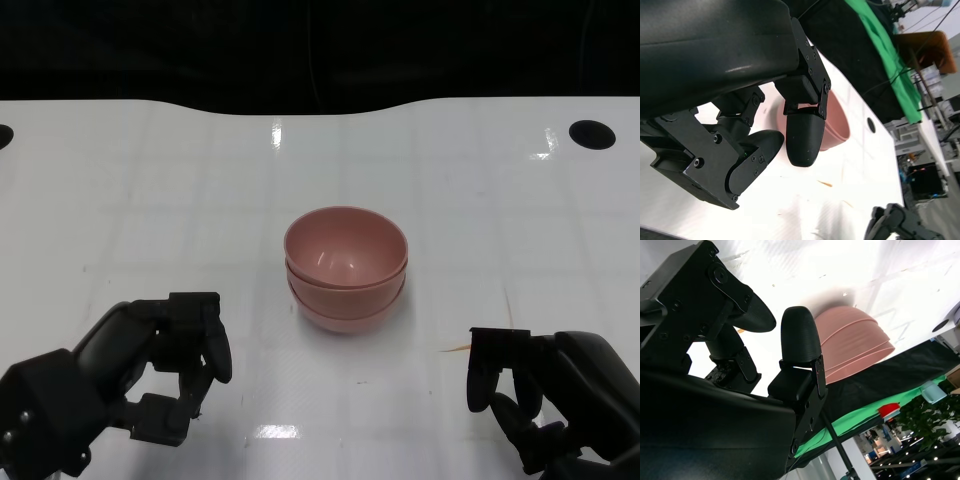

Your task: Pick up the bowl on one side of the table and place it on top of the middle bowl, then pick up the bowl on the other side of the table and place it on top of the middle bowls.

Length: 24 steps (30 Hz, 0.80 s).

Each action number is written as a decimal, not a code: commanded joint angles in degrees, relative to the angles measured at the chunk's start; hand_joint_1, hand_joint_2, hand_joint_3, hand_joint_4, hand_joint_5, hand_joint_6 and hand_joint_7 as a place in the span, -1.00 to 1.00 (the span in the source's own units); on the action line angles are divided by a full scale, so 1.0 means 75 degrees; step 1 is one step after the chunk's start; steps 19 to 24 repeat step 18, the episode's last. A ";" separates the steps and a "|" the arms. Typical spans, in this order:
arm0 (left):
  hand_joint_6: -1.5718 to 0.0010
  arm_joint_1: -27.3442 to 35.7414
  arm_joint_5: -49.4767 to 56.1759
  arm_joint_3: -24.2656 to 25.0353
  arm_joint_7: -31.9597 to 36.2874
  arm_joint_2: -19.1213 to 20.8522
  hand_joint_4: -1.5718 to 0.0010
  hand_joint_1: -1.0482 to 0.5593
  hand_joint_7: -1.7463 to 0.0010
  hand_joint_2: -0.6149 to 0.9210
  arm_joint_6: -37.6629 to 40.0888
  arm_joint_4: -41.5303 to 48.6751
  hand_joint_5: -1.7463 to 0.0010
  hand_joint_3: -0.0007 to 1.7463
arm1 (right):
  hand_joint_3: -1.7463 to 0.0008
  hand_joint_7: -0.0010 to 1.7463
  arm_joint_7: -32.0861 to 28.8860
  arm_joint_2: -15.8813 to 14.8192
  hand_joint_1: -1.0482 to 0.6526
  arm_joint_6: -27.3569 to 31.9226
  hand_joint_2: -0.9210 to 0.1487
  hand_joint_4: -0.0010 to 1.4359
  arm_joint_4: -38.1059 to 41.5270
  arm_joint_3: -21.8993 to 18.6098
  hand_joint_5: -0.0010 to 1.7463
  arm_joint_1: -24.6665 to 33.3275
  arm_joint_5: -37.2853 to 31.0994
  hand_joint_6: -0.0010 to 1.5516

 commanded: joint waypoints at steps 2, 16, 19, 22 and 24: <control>0.01 -0.0035 0.0124 0.0061 -0.0089 -0.0005 -0.11 0.24 -0.85 0.32 0.0129 0.0064 -1.00 0.59 | -0.74 0.83 -0.0146 -0.0080 0.15 -0.0086 0.34 0.31 0.0085 -0.0083 1.00 -0.0049 0.0051 0.03; 0.10 -0.0102 -0.0182 0.0308 -0.0444 -0.0179 -0.02 0.15 -0.89 0.43 0.0475 0.0420 -1.00 0.33 | -0.76 0.86 -0.0391 -0.0055 0.15 -0.0190 0.37 0.31 0.0298 -0.0065 1.00 -0.0093 0.0007 0.02; 0.11 -0.0122 -0.0178 0.0338 -0.0481 -0.0191 -0.02 0.15 -0.89 0.44 0.0289 0.0544 -1.00 0.33 | -0.75 0.86 -0.0389 -0.0054 0.15 -0.0162 0.36 0.30 0.0277 -0.0053 1.00 -0.0087 -0.0020 0.01; 0.11 -0.0122 -0.0178 0.0338 -0.0481 -0.0191 -0.02 0.15 -0.89 0.44 0.0289 0.0544 -1.00 0.33 | -0.75 0.86 -0.0389 -0.0054 0.15 -0.0162 0.36 0.30 0.0277 -0.0053 1.00 -0.0087 -0.0020 0.01; 0.11 -0.0122 -0.0178 0.0338 -0.0481 -0.0191 -0.02 0.15 -0.89 0.44 0.0289 0.0544 -1.00 0.33 | -0.75 0.86 -0.0389 -0.0054 0.15 -0.0162 0.36 0.30 0.0277 -0.0053 1.00 -0.0087 -0.0020 0.01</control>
